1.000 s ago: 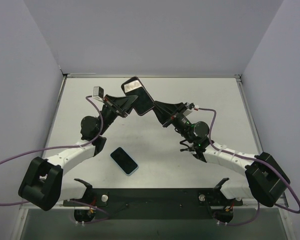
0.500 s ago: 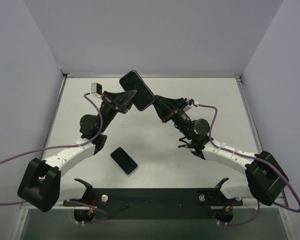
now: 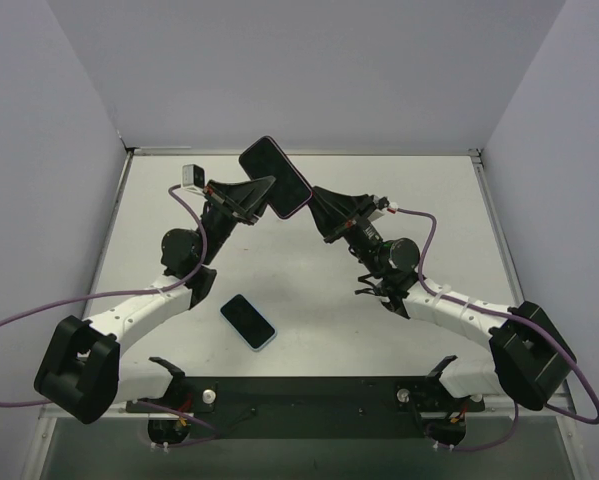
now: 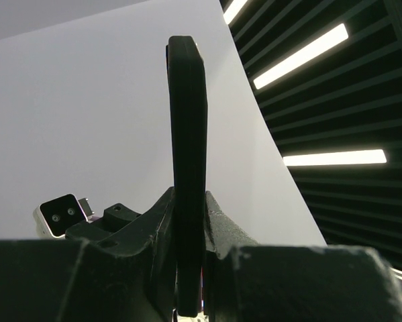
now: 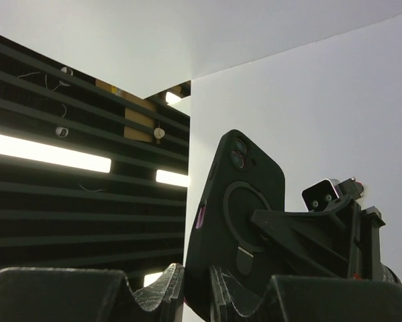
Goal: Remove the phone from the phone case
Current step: Remove the phone case from the phone.
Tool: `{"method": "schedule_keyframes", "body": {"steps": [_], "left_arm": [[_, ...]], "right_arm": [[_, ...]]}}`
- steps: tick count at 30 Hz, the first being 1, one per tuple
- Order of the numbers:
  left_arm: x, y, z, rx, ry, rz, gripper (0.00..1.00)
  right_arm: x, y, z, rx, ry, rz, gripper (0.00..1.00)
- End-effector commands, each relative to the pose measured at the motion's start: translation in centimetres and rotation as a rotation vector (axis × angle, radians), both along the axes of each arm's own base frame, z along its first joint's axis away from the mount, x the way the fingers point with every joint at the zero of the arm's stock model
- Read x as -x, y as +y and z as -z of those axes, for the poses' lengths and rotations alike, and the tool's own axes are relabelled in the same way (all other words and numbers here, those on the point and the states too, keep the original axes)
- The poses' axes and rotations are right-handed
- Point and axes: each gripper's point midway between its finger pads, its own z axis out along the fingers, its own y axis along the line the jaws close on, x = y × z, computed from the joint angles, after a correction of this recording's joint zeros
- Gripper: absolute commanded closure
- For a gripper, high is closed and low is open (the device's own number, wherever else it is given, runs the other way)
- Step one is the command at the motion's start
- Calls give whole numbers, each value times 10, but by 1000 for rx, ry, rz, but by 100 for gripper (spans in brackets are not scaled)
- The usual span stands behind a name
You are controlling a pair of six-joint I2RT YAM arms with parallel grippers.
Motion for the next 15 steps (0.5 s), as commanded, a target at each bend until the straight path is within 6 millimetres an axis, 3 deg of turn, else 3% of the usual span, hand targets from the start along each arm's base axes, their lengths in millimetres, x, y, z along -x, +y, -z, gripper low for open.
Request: {"method": "schedule_keyframes", "body": {"steps": [1, 15], "left_arm": [[133, 42, -120, 301, -572, 150, 100], [134, 44, -123, 316, -568, 154, 100]], "right_arm": [[28, -7, -35, -129, -166, -45, 100], [14, 7, -7, -66, -124, -33, 100]]}}
